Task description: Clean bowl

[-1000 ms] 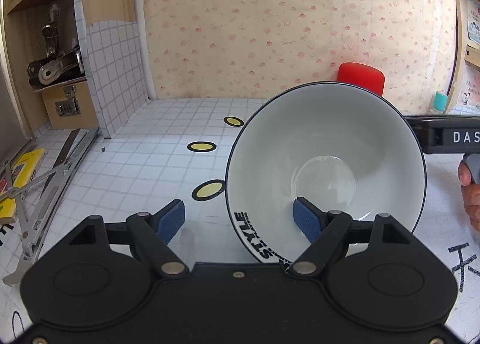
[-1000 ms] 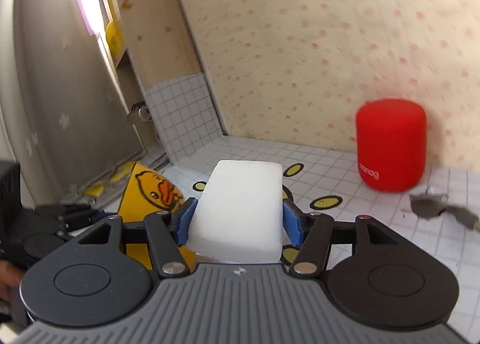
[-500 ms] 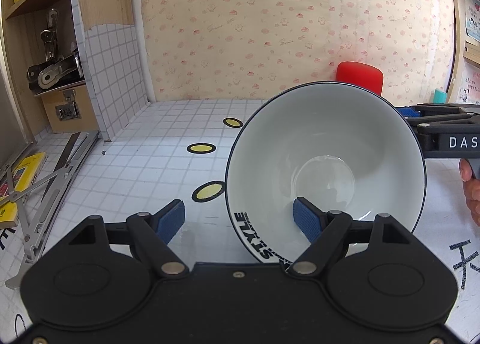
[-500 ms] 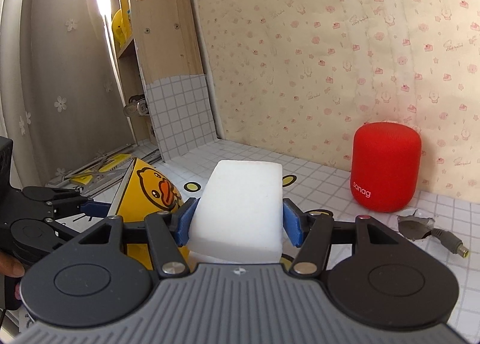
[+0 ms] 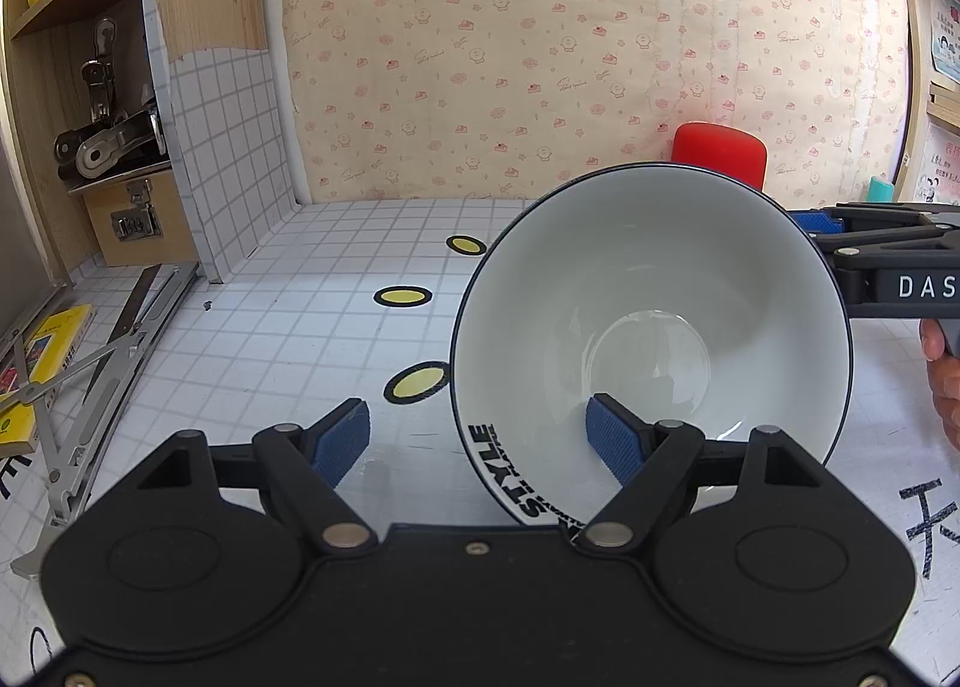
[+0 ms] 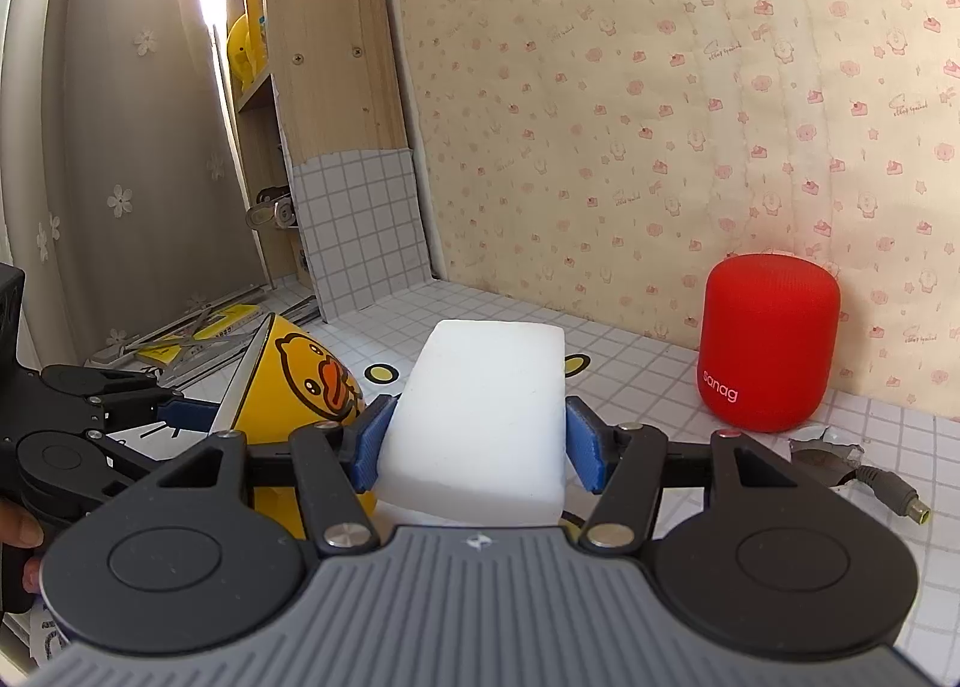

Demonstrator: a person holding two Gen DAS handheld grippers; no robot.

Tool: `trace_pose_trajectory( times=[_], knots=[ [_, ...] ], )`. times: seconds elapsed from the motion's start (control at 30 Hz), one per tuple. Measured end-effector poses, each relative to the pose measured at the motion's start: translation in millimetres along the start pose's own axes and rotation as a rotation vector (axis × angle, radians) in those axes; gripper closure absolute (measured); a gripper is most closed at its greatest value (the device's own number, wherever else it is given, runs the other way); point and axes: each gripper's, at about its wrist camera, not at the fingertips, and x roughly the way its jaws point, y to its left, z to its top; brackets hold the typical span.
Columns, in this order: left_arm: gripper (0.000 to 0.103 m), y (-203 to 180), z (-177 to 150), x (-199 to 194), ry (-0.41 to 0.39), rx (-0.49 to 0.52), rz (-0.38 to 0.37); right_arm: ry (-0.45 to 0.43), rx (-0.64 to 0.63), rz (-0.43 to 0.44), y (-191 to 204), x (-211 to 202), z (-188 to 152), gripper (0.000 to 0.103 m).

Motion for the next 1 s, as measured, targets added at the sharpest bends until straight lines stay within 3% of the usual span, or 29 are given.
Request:
trace_pose_trajectory(
  times=[0.47, 1.0],
  knots=[
    [0.022, -4, 1, -1, -0.006, 0.014, 0.022, -0.008, -0.02, -0.007, 3, -1, 1, 0.041],
    [0.022, -2, 2, -2, -0.003, 0.012, 0.017, -0.055, -0.187, -0.042, 18, -8, 2, 0.041]
  ],
)
